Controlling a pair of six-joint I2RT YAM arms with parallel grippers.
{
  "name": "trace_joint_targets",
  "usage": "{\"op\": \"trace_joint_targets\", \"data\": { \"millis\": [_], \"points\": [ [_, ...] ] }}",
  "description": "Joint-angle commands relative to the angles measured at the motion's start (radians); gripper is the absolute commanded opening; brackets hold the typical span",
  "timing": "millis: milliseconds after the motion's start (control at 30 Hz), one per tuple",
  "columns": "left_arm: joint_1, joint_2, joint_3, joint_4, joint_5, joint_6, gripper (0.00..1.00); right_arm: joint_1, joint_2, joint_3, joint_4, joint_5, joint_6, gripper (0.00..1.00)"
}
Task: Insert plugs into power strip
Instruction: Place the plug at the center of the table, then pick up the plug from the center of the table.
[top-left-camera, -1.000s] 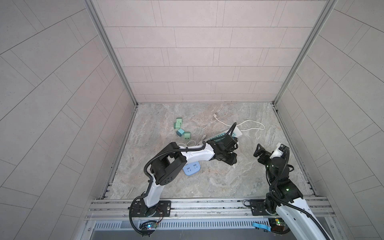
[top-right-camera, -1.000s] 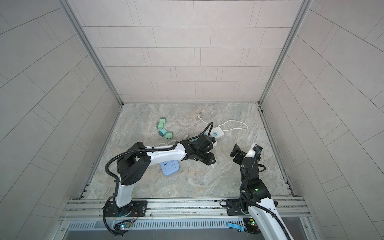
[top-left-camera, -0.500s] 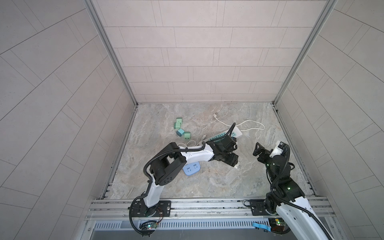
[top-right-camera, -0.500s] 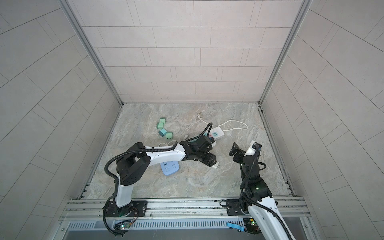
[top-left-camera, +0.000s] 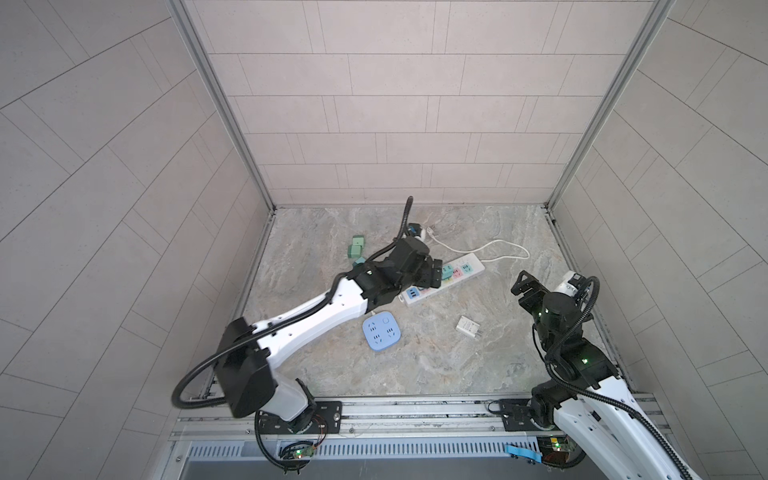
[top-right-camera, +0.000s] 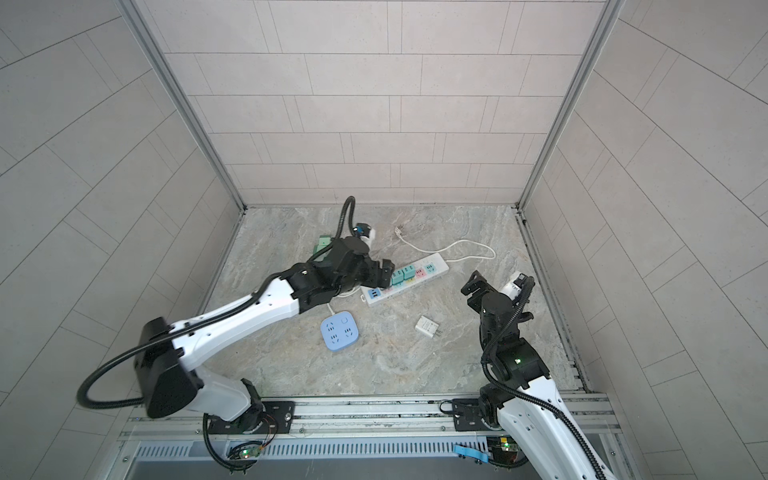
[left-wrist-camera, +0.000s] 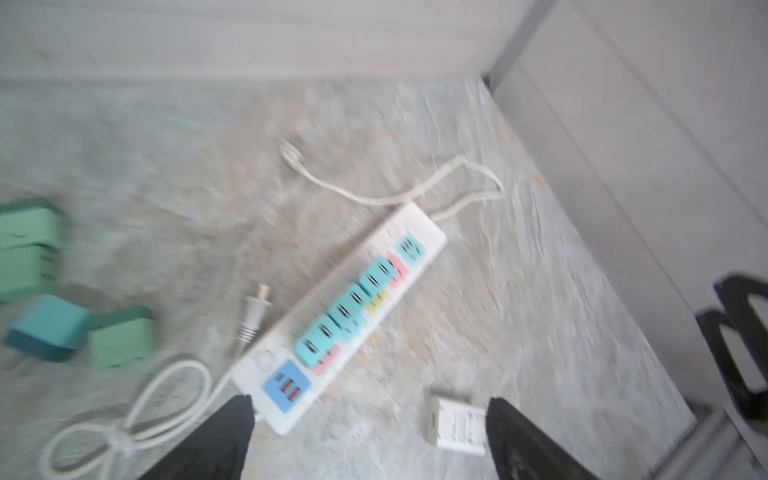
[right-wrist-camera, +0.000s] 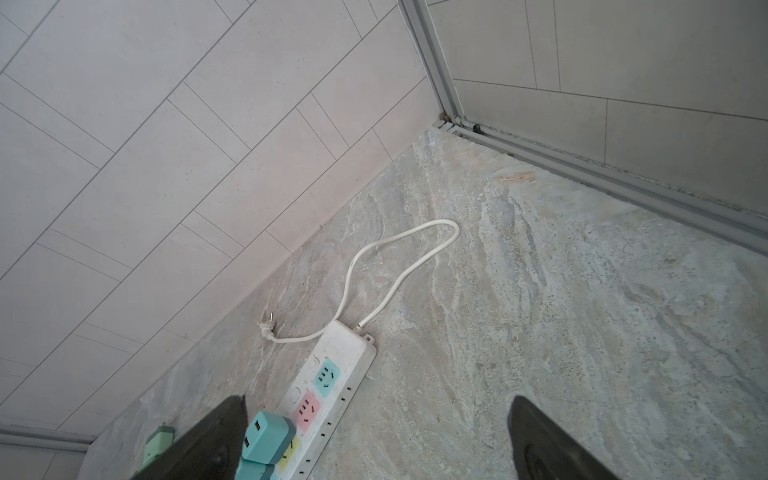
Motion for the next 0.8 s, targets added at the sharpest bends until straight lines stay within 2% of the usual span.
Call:
{"op": "trace_joint_targets", "data": {
  "millis": [0,33,100,167,233,300,367,433,500,633,767],
  "points": [
    [0.006,-0.18,-0.211,0.118,-0.269,-0.004,0.97,-0.003,-0.043,0.015,0.015,-0.052,-0.057,1.0],
    [0.028,-0.241,-0.29,0.18,-0.235,0.01,0.98,-0.003,-0.055,0.016,0.004,-0.105,-0.096,1.0],
    [0.095,-0.328,-0.379,0.187,-0.215,-0.026,1.0,-0.003,-0.084,-0.024,0.062,-0.168,-0.121,1.0],
    [0.152,-0.372,-0.402,0.092,-0.267,-0.062,1.0,0.004,-0.087,-0.047,0.144,-0.263,-0.188,1.0],
    [0.202,-0.385,-0.401,-0.008,-0.331,-0.061,1.0,0.037,-0.01,0.02,0.106,-0.283,-0.184,1.0],
    [0.251,-0.386,-0.406,-0.071,-0.364,-0.062,1.0,0.131,0.133,0.131,0.029,-0.248,-0.196,1.0],
    [0.303,-0.399,-0.42,-0.105,-0.363,-0.074,1.0,0.301,0.296,0.277,-0.079,-0.101,-0.222,0.95],
    [0.362,-0.432,-0.452,-0.104,-0.312,-0.078,0.99,0.511,0.461,0.411,-0.114,0.114,-0.258,0.92],
    [0.421,-0.471,-0.482,-0.104,-0.268,-0.087,0.98,0.619,0.621,0.541,-0.134,0.188,-0.281,0.89],
    [0.563,-0.516,-0.532,-0.122,-0.175,-0.094,0.96,0.651,0.96,0.846,-0.245,0.115,-0.259,0.78],
    [0.684,-0.518,-0.58,-0.128,-0.115,-0.079,0.94,0.652,1.272,1.141,-0.385,0.112,-0.223,0.76]
  ]
}}
